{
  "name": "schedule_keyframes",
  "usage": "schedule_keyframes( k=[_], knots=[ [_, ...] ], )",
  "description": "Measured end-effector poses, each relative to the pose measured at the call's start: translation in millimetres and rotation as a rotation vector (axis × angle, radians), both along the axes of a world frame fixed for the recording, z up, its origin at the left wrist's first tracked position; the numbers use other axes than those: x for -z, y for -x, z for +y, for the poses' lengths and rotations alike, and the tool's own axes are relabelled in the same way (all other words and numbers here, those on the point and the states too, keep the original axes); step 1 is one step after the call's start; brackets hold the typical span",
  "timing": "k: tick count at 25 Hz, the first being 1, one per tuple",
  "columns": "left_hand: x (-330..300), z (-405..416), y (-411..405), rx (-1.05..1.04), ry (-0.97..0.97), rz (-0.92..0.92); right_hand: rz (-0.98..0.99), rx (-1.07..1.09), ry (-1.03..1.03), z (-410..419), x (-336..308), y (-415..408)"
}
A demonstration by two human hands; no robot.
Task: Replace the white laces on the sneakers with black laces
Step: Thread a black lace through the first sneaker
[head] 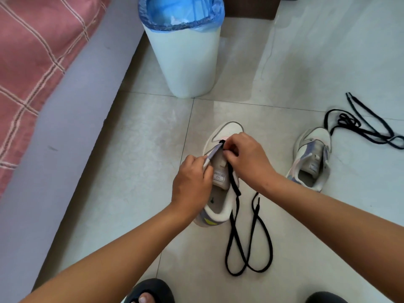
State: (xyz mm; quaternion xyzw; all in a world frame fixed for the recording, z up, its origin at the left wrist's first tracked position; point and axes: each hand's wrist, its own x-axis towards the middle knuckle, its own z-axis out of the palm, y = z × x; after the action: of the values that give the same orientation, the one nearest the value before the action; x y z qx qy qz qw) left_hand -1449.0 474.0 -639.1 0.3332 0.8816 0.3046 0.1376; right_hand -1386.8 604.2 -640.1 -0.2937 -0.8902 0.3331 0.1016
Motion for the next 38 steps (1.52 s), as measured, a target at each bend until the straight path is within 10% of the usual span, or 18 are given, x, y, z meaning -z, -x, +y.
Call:
schedule_keyframes(
  k=[8,21,27,32,38],
  knots=[
    [-64,-1,2,-0.234,-0.256,-0.224,0.294,-0.012,-0.078,5,-46,18],
    [-130,-3,23,0.308,0.106,0.279,0.262,-0.456,-0.586,54,-119,-11],
    [-136,-6,13,0.317,0.115,0.530,0.439,-0.046,-0.246,35,-100,-19],
    [-135,-6,3,0.381,0.179,0.612,0.277,-0.376,-0.520,45,-107,-20],
    [-136,-6,6,0.371,0.195,0.663,0.103,-0.420,-0.187,60,-115,-18]
  ],
)
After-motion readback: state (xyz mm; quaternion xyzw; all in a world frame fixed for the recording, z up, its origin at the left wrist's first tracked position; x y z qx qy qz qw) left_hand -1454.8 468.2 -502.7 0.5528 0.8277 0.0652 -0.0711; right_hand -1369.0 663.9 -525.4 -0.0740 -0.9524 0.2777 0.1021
